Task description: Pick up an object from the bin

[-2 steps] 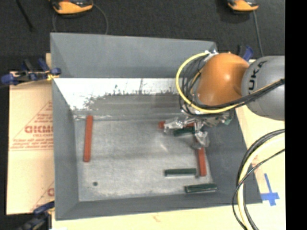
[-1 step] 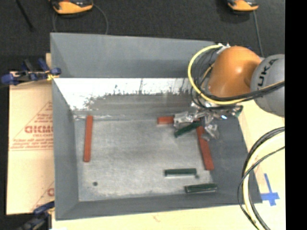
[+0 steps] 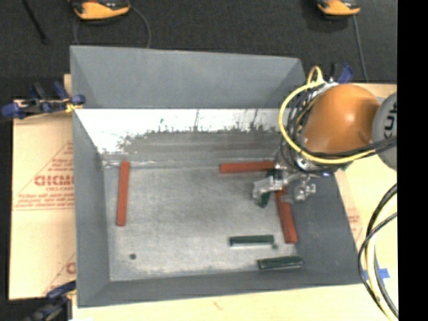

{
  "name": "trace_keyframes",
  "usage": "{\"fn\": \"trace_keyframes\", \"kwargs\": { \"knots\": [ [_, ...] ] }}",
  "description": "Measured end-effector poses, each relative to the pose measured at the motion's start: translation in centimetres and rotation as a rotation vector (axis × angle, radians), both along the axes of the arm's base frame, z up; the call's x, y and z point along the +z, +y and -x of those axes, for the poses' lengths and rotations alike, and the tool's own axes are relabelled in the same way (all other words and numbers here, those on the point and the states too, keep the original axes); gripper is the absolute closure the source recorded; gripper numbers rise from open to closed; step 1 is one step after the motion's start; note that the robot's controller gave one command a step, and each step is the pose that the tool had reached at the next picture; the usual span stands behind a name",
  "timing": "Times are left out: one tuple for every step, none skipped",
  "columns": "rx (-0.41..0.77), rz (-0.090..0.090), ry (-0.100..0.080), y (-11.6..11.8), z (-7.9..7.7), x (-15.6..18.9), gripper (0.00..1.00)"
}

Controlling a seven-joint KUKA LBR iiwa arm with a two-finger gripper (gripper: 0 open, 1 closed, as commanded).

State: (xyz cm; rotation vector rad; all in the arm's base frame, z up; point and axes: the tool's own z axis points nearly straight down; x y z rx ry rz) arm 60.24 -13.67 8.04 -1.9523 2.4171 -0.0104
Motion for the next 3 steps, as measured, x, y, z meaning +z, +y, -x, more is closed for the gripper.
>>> {"fn": "trace_keyframes", "kwargs": {
  "knots": [
    [-0.005,-0.003,0.007,0.0,0.2,-0.2,1.0],
    [-0.07,0.017,0.018,-0.5,-3.0,14.2,1.0],
    [-0.074,0.01,0.032,2.7,-3.4,8.3,1.0]
  ]
}}
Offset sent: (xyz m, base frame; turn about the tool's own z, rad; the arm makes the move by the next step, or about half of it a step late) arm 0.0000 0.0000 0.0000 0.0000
